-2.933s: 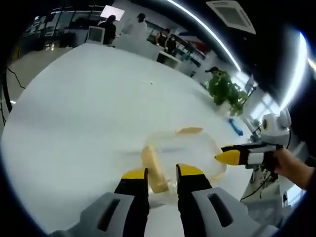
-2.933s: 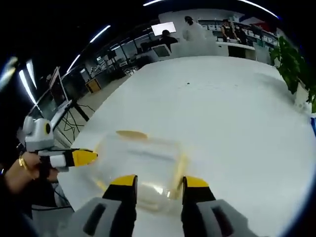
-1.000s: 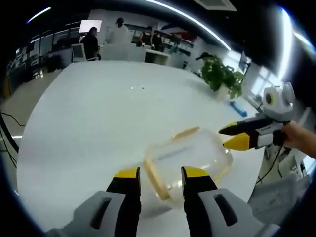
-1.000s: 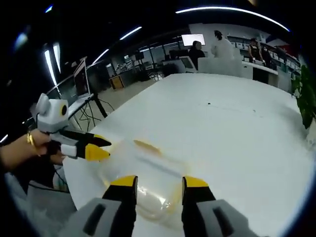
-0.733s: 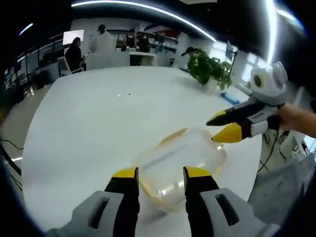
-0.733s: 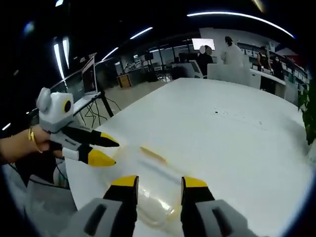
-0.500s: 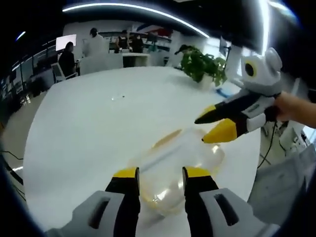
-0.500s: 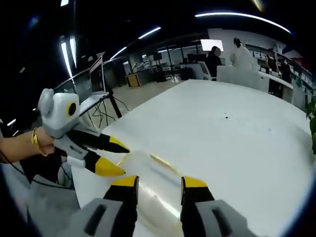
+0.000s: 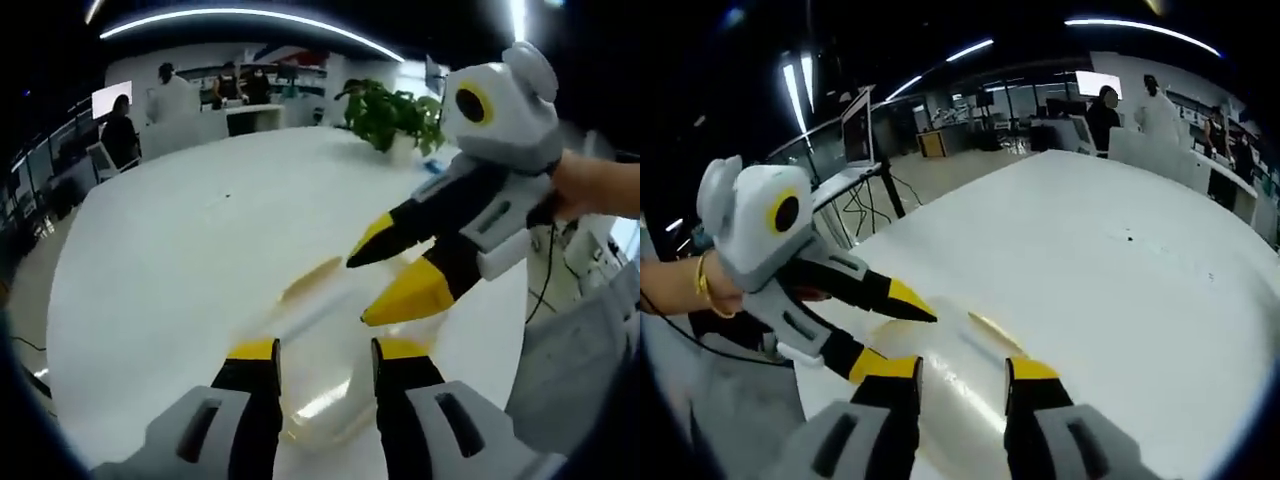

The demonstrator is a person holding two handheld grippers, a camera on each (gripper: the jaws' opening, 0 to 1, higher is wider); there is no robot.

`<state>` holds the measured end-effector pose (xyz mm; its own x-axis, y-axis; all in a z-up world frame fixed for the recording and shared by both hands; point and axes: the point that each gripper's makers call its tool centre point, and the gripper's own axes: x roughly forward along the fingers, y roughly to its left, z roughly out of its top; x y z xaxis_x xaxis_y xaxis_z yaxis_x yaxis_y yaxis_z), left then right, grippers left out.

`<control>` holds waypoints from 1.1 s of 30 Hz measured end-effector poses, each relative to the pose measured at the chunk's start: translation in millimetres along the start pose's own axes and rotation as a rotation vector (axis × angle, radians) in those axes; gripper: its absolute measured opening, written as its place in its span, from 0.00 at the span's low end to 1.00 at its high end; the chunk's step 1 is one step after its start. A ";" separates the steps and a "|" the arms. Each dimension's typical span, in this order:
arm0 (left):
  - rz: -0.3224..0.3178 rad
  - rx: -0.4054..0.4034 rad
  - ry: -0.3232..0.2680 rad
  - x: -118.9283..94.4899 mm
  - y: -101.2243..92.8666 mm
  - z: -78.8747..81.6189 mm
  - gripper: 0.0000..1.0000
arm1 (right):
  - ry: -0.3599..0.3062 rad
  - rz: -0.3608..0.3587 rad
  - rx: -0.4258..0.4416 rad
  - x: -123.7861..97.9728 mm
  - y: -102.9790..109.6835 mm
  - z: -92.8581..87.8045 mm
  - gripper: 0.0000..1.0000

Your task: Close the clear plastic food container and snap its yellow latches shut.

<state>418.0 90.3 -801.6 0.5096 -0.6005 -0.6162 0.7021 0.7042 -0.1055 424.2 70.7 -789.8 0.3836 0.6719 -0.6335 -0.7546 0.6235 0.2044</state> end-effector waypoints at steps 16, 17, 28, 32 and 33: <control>-0.117 0.172 0.022 -4.1 -16.9 -1.9 0.42 | 0.066 0.047 -0.122 9.7 -1.2 -3.9 0.33; -0.116 0.182 0.017 -4.6 -17.5 -1.8 0.42 | 0.063 0.061 -0.135 9.1 1.5 -1.9 0.33; -0.169 0.364 0.018 -7.8 -34.7 -5.1 0.55 | 0.202 0.164 -0.252 15.4 1.8 -7.0 0.39; -0.161 0.458 0.057 -3.0 -37.9 -11.3 0.54 | 0.221 0.183 -0.297 22.4 0.9 -5.7 0.44; -0.156 0.474 0.066 -2.0 -37.7 -12.6 0.54 | 0.225 0.185 -0.296 23.4 0.0 -4.5 0.45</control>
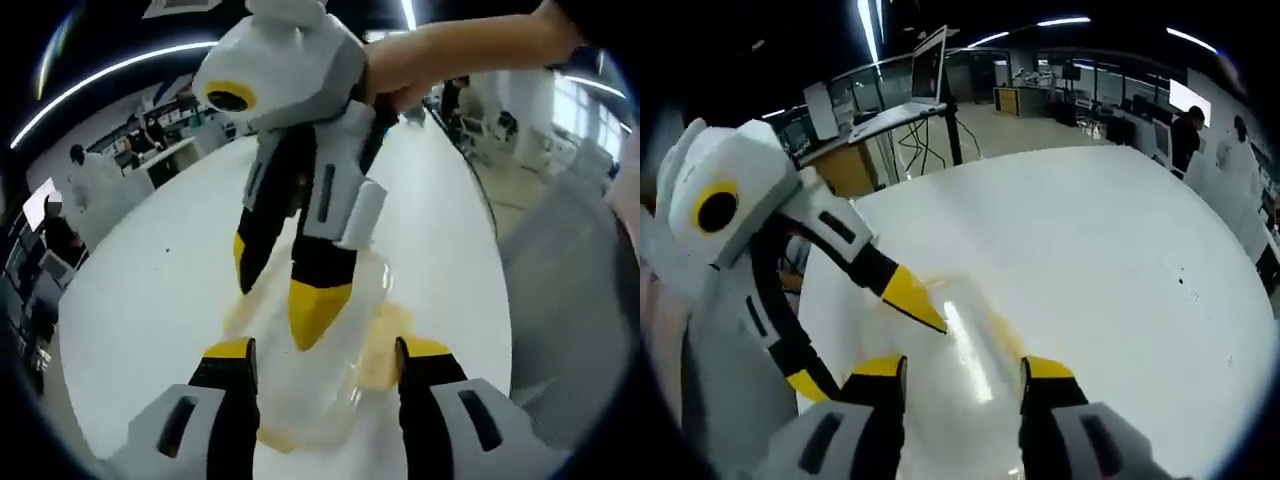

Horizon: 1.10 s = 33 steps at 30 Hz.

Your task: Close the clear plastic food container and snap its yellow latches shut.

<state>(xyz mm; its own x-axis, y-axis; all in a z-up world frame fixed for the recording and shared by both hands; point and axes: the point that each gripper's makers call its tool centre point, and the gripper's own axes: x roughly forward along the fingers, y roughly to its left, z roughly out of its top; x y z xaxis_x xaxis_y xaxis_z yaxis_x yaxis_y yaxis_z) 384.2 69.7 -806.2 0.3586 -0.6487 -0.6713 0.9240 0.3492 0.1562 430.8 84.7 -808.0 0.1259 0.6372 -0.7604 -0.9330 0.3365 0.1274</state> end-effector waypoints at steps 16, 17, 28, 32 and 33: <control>0.011 0.153 0.088 12.3 -6.3 -3.1 0.47 | 0.190 0.198 -0.068 12.9 -5.5 -5.7 0.46; 0.011 0.144 0.086 12.9 -5.8 -2.3 0.47 | 0.196 0.203 -0.068 13.0 -5.6 -5.8 0.45; 0.041 0.124 0.103 15.4 -7.4 -5.7 0.46 | 0.303 0.278 -0.088 12.6 -4.9 -11.4 0.38; 0.032 0.124 0.103 13.8 -9.6 -6.9 0.46 | 0.384 0.330 -0.081 13.3 0.4 -16.8 0.37; 0.037 0.114 0.094 14.0 -8.8 -6.9 0.46 | 0.393 0.336 -0.081 14.0 -0.4 -16.2 0.37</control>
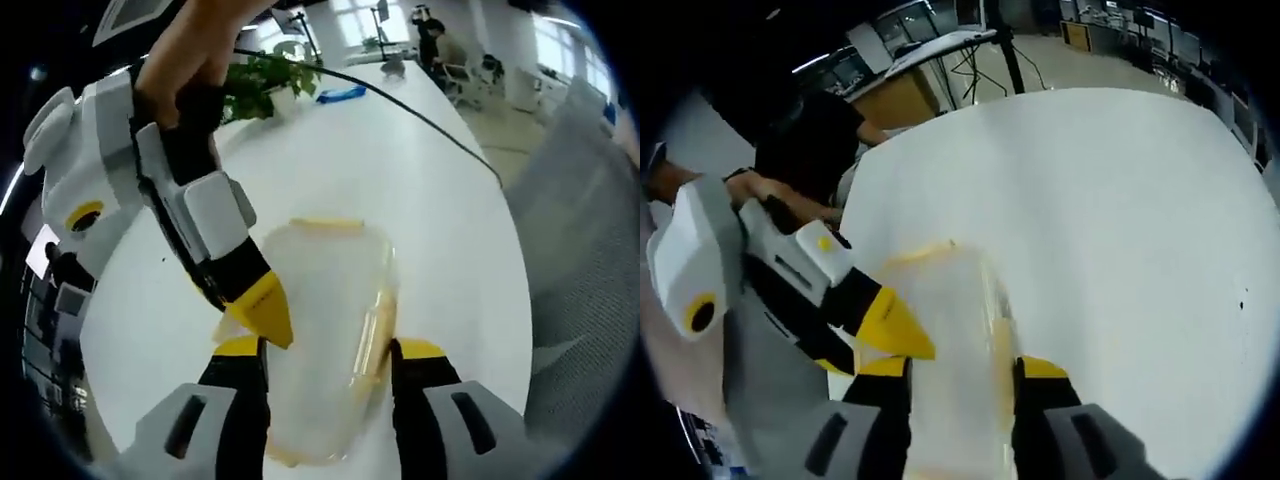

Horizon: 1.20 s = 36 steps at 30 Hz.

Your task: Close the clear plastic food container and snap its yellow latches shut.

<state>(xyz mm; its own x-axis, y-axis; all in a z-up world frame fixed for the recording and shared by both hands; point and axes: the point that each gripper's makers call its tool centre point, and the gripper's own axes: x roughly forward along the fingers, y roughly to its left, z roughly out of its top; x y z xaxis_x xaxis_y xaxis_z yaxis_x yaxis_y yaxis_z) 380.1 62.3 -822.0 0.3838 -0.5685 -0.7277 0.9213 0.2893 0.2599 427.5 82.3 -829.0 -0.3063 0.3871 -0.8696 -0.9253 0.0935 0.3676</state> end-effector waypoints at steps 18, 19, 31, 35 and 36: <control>0.077 0.053 0.017 6.1 2.0 -1.6 0.42 | 0.077 0.016 -0.026 1.7 0.8 -3.2 0.36; 0.077 0.052 0.016 6.5 2.4 -2.0 0.42 | 0.077 0.013 -0.025 1.8 1.3 -3.0 0.36; 0.077 0.044 0.014 5.4 2.4 -2.9 0.43 | 0.049 -0.053 -0.024 1.1 4.4 -2.6 0.39; 0.077 0.043 0.019 5.0 3.1 -3.1 0.43 | 0.030 -0.071 -0.006 0.8 2.2 -2.4 0.39; 0.077 0.043 0.019 4.4 2.2 -2.6 0.43 | 0.031 -0.075 -0.006 0.8 2.9 -2.4 0.39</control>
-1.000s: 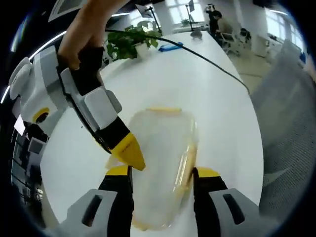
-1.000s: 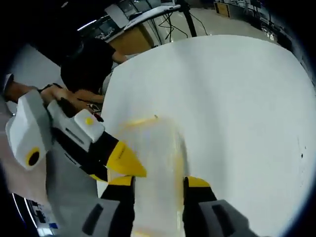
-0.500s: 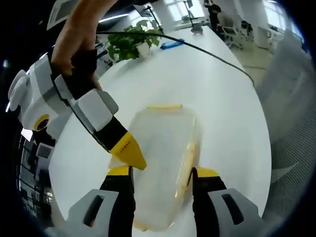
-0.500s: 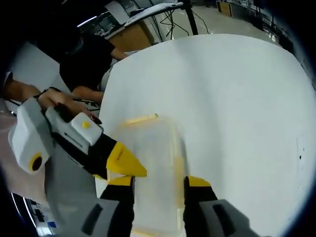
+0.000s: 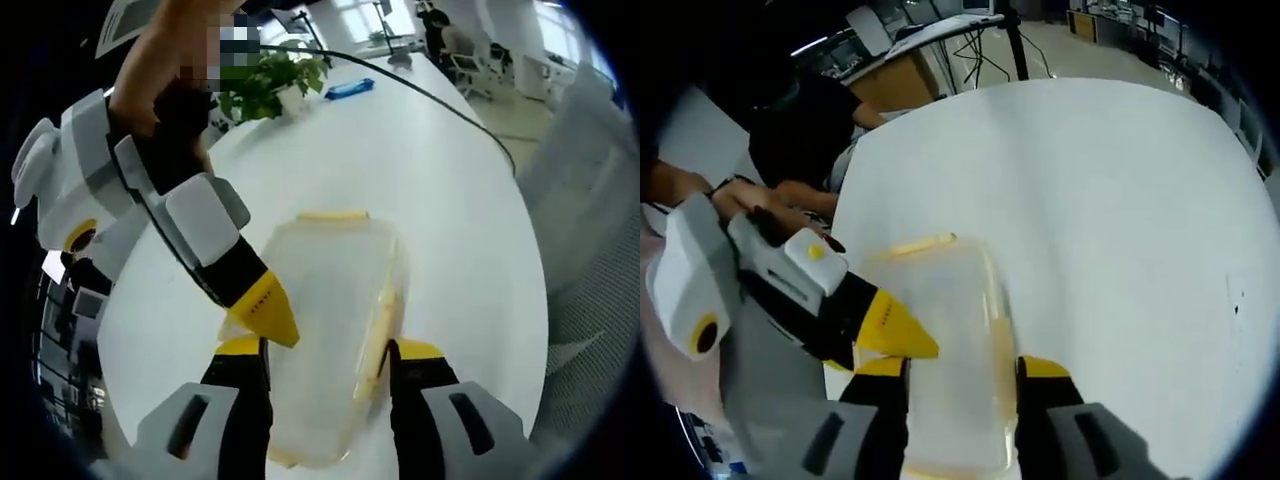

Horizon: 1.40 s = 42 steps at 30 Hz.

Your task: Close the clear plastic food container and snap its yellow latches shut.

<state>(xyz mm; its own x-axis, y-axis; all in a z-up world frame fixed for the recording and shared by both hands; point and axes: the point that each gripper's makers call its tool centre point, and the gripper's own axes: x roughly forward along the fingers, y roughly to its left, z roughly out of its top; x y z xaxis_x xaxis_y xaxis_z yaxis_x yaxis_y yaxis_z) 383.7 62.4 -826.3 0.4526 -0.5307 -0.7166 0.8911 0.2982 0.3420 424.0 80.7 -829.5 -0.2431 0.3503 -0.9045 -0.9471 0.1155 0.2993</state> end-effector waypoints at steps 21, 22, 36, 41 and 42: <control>-0.014 0.011 0.029 -3.2 -1.6 1.1 0.44 | 0.004 -0.189 -0.076 -7.3 4.5 3.8 0.39; -0.014 0.018 0.037 -3.3 -1.6 1.0 0.44 | 0.001 -0.196 -0.080 -7.6 4.5 3.9 0.38; -0.003 0.020 0.050 -14.9 -6.7 1.9 0.55 | -0.169 -0.338 0.016 -16.7 3.7 0.0 0.40; 0.034 -0.126 -0.018 -33.1 2.4 4.5 0.56 | -0.241 -0.391 0.053 -21.7 -0.5 -4.4 0.49; 0.038 -0.181 -0.049 -37.5 5.3 6.2 0.57 | -0.261 -0.392 0.061 -23.1 0.5 -6.3 0.50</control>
<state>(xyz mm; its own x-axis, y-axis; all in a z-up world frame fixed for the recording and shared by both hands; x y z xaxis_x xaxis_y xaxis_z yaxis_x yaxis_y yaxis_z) 371.6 78.9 -793.8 0.4908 -0.5526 -0.6736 0.8550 0.4544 0.2501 427.8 66.8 -810.3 0.1980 0.4906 -0.8486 -0.9410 0.3375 -0.0244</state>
